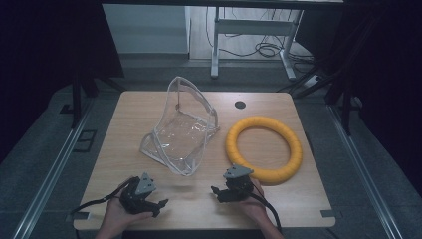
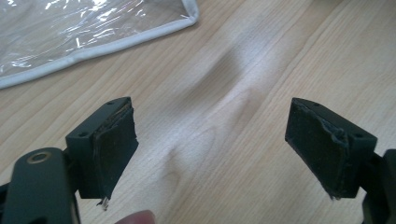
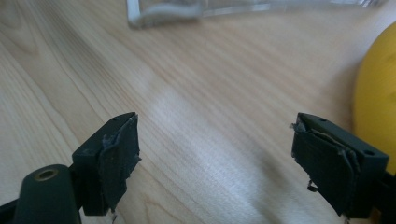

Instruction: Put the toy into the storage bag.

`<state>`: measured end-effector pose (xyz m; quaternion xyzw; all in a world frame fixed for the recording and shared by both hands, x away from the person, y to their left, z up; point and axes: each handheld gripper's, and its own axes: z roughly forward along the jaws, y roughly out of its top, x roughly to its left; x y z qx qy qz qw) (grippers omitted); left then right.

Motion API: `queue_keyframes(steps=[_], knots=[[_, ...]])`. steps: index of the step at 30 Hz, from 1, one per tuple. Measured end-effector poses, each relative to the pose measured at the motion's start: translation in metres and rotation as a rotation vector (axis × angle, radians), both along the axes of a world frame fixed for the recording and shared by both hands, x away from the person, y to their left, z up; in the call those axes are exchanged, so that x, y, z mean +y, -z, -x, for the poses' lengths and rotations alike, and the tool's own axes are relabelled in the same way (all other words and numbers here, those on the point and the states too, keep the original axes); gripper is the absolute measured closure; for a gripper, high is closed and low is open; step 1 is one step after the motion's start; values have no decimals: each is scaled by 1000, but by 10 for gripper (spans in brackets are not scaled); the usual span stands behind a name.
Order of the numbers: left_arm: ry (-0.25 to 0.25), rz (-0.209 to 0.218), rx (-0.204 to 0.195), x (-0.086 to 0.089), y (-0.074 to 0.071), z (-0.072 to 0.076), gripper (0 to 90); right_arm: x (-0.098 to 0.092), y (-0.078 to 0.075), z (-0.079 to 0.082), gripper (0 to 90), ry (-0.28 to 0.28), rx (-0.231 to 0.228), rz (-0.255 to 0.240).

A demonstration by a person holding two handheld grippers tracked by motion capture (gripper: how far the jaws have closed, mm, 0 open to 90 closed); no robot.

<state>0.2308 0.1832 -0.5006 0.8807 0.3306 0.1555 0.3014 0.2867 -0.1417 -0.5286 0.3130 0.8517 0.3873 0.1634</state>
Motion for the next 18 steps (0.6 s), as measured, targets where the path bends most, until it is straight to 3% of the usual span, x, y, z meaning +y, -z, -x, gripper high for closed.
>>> queue_keyframes(steps=[13,18], knots=[[4,4,1,-1,0,3,163,-1,-13,7,217,-54,12,-106],[11,-5,11,-3,3,1,163,-4,-13,3,218,-46,25,-110]])
